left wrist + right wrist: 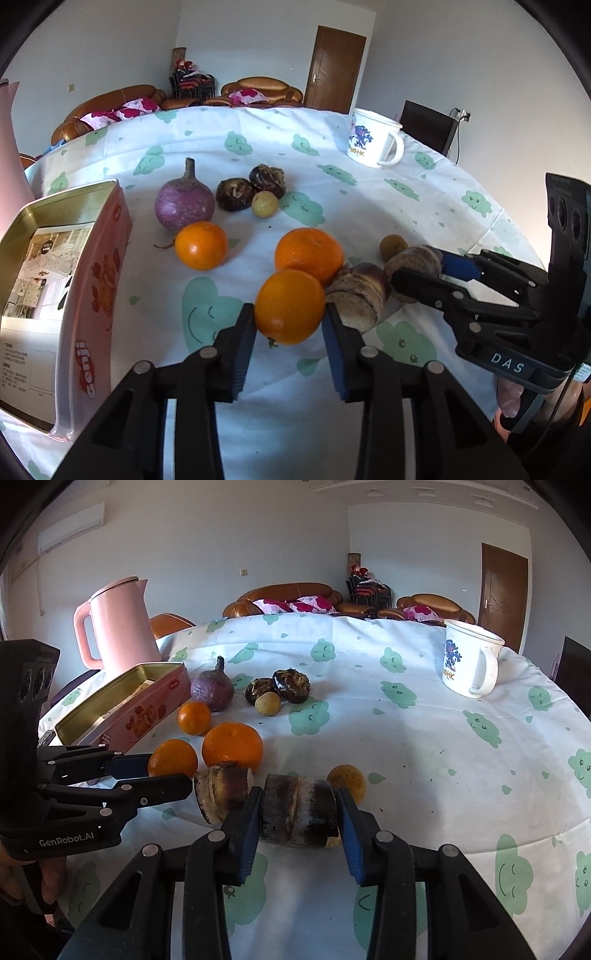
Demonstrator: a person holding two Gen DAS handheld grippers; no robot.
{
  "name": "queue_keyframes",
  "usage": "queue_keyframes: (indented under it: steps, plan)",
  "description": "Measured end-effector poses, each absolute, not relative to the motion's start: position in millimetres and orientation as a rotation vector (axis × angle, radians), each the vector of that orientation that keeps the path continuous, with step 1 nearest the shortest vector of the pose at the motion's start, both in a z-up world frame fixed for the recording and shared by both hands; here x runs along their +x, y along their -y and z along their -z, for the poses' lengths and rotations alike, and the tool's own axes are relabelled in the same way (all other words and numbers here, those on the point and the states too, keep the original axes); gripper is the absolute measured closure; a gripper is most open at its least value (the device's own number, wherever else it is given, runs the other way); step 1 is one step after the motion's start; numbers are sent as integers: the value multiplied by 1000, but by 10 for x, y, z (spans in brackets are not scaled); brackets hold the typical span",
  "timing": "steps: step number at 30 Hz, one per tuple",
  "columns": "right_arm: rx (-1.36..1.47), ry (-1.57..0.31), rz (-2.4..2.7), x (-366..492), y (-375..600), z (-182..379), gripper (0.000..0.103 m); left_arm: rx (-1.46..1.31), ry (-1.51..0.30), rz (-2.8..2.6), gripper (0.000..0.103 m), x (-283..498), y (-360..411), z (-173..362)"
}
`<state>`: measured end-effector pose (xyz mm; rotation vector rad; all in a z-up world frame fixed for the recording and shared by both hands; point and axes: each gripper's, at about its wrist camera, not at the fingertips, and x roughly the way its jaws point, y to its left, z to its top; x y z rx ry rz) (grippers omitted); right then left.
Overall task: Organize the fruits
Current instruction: 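Lift the orange with the left tool while the right tool lifts the brown chunk toward the tin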
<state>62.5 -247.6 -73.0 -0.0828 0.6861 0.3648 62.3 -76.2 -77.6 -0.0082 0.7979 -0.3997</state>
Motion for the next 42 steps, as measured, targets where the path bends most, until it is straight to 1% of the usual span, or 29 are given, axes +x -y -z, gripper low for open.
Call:
queue_keyframes:
  steps: [21,42]
  plan:
    - [-93,-588,-378,486,2476,675,62,-45,-654,380,65,453,625,639]
    - [-96,-516,-401,395,2502,632,62,7,-547,332,65,278,671,552]
